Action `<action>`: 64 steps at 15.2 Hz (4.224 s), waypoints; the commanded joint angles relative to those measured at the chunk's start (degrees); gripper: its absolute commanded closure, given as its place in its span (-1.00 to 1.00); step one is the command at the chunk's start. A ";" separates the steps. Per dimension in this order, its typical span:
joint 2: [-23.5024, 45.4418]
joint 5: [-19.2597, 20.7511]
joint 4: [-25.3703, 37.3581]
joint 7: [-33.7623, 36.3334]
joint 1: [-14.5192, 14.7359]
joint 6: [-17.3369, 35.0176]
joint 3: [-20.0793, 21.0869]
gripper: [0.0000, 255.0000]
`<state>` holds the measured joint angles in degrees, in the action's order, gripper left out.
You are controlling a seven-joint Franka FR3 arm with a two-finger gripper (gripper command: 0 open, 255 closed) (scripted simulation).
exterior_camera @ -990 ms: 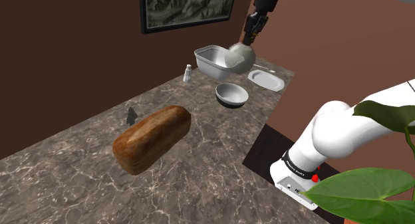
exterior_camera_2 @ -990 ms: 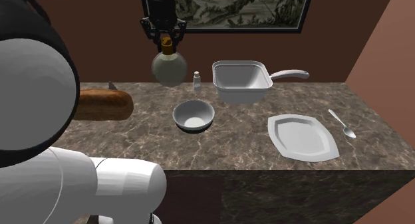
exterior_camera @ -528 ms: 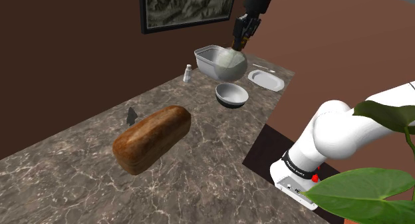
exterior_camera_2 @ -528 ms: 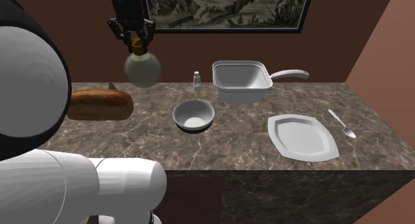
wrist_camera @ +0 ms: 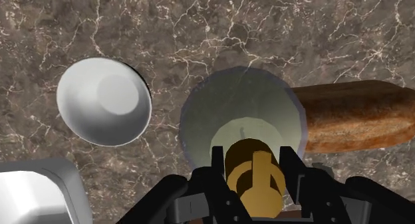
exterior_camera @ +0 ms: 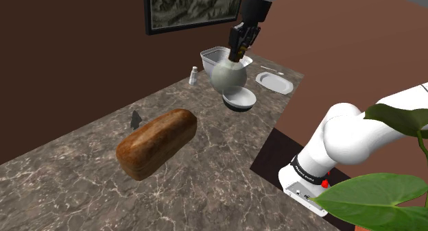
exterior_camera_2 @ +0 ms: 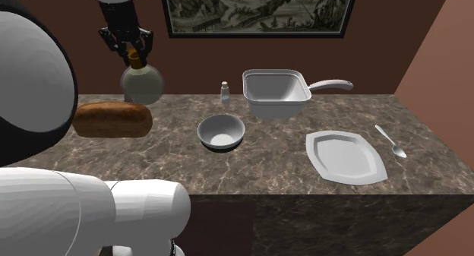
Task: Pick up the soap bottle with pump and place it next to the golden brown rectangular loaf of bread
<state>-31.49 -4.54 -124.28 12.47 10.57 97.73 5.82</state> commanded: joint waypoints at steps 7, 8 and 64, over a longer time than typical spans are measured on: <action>-0.79 -0.29 -6.79 -0.16 0.14 6.07 0.28 1.00; -0.84 -0.33 -7.60 -0.19 0.16 6.82 0.31 1.00; 0.84 -1.19 -23.44 -0.89 0.50 24.33 1.09 -1.00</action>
<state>-30.65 -5.73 -147.74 11.58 11.07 122.08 6.91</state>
